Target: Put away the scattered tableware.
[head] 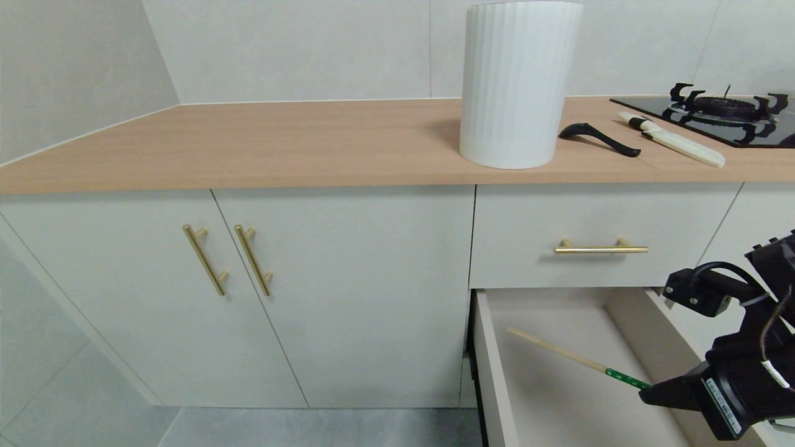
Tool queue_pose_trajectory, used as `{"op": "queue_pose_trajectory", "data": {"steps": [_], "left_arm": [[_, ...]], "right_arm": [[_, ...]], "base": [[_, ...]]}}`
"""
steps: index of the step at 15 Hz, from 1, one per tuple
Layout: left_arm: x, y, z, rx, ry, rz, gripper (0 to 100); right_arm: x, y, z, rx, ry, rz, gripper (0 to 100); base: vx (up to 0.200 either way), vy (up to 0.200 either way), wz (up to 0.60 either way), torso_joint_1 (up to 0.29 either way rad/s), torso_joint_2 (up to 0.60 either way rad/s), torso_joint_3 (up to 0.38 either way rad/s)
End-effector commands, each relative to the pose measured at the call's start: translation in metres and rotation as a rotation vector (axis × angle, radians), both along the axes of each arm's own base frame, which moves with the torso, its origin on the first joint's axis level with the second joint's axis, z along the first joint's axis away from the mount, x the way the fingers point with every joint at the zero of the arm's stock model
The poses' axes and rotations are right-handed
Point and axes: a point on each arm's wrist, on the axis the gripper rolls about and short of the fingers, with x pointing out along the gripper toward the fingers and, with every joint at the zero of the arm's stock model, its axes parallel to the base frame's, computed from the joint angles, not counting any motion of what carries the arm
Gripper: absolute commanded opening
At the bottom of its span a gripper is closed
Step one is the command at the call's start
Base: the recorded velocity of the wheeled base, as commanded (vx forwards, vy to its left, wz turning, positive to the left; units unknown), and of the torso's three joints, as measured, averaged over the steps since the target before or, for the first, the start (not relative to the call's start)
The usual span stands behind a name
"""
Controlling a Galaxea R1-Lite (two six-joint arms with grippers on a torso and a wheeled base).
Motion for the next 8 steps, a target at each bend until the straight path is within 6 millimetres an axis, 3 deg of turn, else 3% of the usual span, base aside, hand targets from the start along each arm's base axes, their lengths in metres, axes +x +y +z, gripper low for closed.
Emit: {"op": "queue_pose_trajectory", "data": {"steps": [1, 5, 8], "left_arm": [[0.0, 0.0, 0.0, 0.0, 0.0, 0.0, 100], [0.0, 0.0, 0.0, 0.0, 0.0, 0.0, 100], [0.0, 0.0, 0.0, 0.0, 0.0, 0.0, 100]], "right_arm": [[0.005, 0.002, -0.006, -0.011, 0.024, -0.001, 0], [0.033, 0.011, -0.035, -0.113, 0.05, -0.094, 0], [0.051, 0.024, -0.053, -0.09, 0.096, -0.133, 0]], "base": [[0.0, 0.0, 0.0, 0.0, 0.0, 0.0], [0.0, 0.0, 0.0, 0.0, 0.0, 0.0], [0.0, 0.0, 0.0, 0.0, 0.0, 0.0]]}}
